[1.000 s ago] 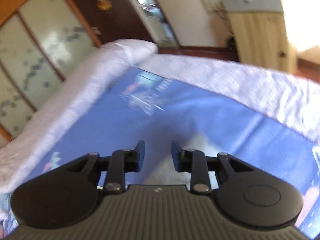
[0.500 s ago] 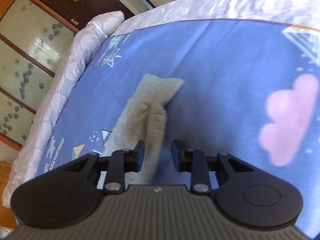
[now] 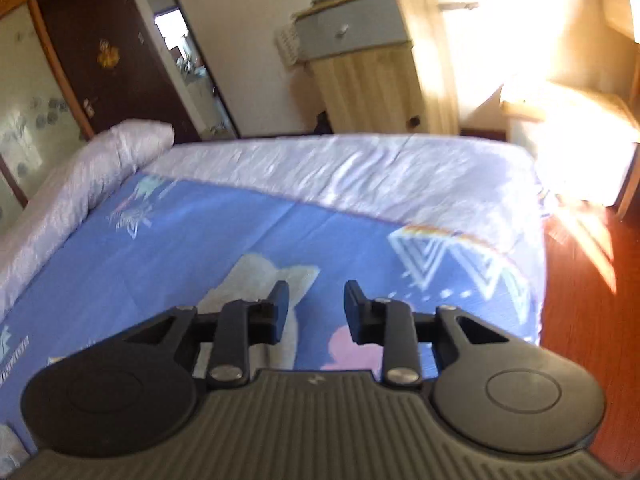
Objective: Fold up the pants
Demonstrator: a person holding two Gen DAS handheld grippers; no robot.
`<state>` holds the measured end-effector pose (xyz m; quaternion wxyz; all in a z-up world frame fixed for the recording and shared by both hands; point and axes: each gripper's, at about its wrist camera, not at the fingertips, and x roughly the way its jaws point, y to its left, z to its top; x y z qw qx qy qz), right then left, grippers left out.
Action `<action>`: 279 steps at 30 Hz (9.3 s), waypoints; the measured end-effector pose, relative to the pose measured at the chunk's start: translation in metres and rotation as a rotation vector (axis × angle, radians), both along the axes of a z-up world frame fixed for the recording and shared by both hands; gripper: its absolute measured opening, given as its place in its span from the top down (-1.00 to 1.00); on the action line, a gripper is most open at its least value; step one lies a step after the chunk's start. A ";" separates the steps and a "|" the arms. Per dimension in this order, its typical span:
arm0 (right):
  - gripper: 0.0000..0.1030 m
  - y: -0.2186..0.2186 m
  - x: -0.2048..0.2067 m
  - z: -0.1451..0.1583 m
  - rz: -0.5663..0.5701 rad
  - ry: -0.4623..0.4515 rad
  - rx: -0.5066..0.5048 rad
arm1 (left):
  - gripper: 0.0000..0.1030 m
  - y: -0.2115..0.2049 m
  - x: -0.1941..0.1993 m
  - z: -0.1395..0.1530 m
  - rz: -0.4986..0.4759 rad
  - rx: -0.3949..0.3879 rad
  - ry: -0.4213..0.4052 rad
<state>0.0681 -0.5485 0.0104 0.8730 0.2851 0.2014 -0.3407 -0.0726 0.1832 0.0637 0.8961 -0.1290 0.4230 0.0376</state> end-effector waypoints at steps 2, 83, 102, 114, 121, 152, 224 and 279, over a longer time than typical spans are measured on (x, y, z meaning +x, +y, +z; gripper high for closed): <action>0.35 0.005 -0.008 0.008 0.000 -0.033 0.003 | 0.38 -0.002 -0.009 0.010 -0.015 0.036 -0.048; -0.01 0.027 0.108 -0.009 0.373 0.061 0.278 | -0.15 0.033 0.121 0.024 -0.036 -0.135 -0.102; 0.04 0.004 0.100 -0.021 0.341 -0.039 0.456 | 0.89 0.032 0.167 -0.025 0.029 -0.523 0.034; 0.20 0.024 0.173 0.035 0.512 -0.206 0.400 | 0.89 0.097 0.130 0.016 0.231 -0.553 -0.126; 0.20 0.031 0.147 -0.006 0.536 -0.069 0.467 | 0.89 0.096 0.132 0.005 0.219 -0.531 -0.099; 0.90 -0.032 0.070 0.103 0.327 -0.301 0.329 | 0.89 0.113 0.114 0.005 0.273 -0.522 -0.100; 0.36 0.159 0.203 -0.062 0.759 0.018 0.678 | 0.51 -0.121 0.221 -0.014 -0.353 -0.047 -0.051; 0.61 0.102 0.404 -0.021 0.564 -0.083 0.322 | 0.79 0.093 0.299 -0.058 0.339 -0.140 0.012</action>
